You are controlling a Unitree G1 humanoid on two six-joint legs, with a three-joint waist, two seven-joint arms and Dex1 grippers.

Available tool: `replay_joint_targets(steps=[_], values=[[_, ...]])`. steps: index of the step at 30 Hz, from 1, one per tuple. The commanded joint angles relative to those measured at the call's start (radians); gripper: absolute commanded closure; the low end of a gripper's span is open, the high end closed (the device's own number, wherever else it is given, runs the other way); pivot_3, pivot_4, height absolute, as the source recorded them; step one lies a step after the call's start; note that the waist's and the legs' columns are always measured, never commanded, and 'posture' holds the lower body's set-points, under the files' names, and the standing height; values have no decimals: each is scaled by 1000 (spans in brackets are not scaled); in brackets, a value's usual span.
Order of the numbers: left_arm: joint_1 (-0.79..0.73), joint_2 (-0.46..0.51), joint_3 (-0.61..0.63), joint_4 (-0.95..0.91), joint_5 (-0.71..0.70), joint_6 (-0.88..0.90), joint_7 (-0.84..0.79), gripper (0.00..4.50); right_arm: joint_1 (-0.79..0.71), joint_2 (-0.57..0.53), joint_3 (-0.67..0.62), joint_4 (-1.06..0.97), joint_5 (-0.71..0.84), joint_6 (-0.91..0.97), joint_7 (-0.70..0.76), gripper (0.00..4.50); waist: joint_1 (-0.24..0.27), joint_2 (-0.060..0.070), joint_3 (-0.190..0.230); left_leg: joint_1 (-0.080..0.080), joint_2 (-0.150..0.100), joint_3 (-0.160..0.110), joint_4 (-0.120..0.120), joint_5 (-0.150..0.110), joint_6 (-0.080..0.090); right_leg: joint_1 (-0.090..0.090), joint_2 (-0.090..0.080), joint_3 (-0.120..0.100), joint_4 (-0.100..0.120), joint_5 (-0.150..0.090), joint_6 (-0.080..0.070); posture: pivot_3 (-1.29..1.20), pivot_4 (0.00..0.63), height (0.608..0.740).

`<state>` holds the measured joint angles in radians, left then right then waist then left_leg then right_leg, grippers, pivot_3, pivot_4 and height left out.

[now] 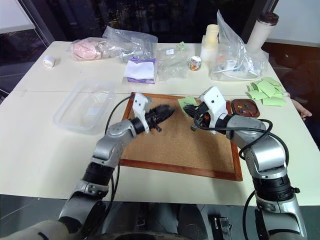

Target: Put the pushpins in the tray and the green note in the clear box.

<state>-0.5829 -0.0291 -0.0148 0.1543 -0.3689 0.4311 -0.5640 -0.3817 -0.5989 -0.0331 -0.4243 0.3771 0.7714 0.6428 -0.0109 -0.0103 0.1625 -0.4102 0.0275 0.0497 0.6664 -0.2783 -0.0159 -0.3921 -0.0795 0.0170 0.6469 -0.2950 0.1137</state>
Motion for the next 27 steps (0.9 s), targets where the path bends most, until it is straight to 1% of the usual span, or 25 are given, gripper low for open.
replay_joint_targets(steps=[1, 2, 4, 8, 14, 17, 20, 21, 25, 26, 27], values=[[-46, -33, 101, -16, -137, 108, 54, 567, 9, -11, -25, -66, 20, 11, -14, 4500, 0, 0, 0, 0, 0, 0, 0, 0, 0, 0, 0, 0, 0, 0, 0, 0, 150, 740], [-56, -41, 122, -12, -169, 141, 67, 258, 11, -12, -24, -73, 20, 13, -17, 4500, -1, 0, 0, 0, 0, 0, 0, 0, 0, 0, 0, 0, 0, 0, 0, 0, 150, 740], [-75, -60, 159, -3, -237, 209, 85, 258, 15, -12, -23, -82, 21, 18, -22, 4500, -1, 0, 0, 0, 0, 0, 0, 0, 0, 0, 0, 0, 0, 0, 0, 0, 150, 740], [-111, -95, 201, 28, -326, 323, 126, 258, 22, -19, -14, -100, 19, 21, -28, 4500, 2, -1, 1, 0, 0, 0, 0, 0, 0, 0, 0, 0, 0, 0, 0, 0, 150, 740], [-133, -123, 230, 72, -391, 434, 175, 258, 17, -18, -8, -108, 20, 25, -37, 4500, -1, -3, 2, 0, -1, -1, 0, 0, 0, 0, 0, 0, 0, 0, 0, 0, 150, 740], [-129, -127, 221, 81, -389, 450, 185, 258, 19, -18, -7, -111, 22, 25, -39, 4500, -2, -3, 2, 0, -1, -1, 0, 0, 0, -1, 1, 0, 0, 0, 0, 0, 150, 740], [-117, -137, 222, 77, -406, 488, 190, 1021, 22, -28, -1, -111, 13, 18, -36, 4500, 0, -3, 2, 0, -1, -1, 0, 0, 0, -1, 1, 0, 0, 0, 0, 0, 150, 740], [-114, -140, 223, 73, -414, 499, 190, 1449, 22, -30, -1, -111, 13, 17, -35, 4500, 0, -3, 2, 0, -1, -1, 0, 0, 0, -1, 1, 0, 0, 0, 0, 0, 150, 740], [-109, -151, 233, 70, -445, 524, 205, 3522, 23, -37, -2, -110, 13, 14, -35, 4500, 0, -3, 2, 0, -1, -1, 0, 0, 0, 0, 0, 0, 0, 0, 0, 0, 150, 740], [-108, -152, 234, 70, -451, 528, 208, 4122, 23, -39, -2, -109, 13, 13, -34, 4500, 0, -3, 2, 0, -1, -1, 0, 0, 0, 0, 0, 0, 0, 0, 0, 0, 150, 740], [-108, -151, 234, 69, -454, 530, 210, 4470, 21, -41, -2, -109, 13, 12, -34, 4500, 0, -3, 2, 0, -1, -1, 0, 0, 0, 0, 0, 0, 0, 0, 0, 0, 150, 740]])
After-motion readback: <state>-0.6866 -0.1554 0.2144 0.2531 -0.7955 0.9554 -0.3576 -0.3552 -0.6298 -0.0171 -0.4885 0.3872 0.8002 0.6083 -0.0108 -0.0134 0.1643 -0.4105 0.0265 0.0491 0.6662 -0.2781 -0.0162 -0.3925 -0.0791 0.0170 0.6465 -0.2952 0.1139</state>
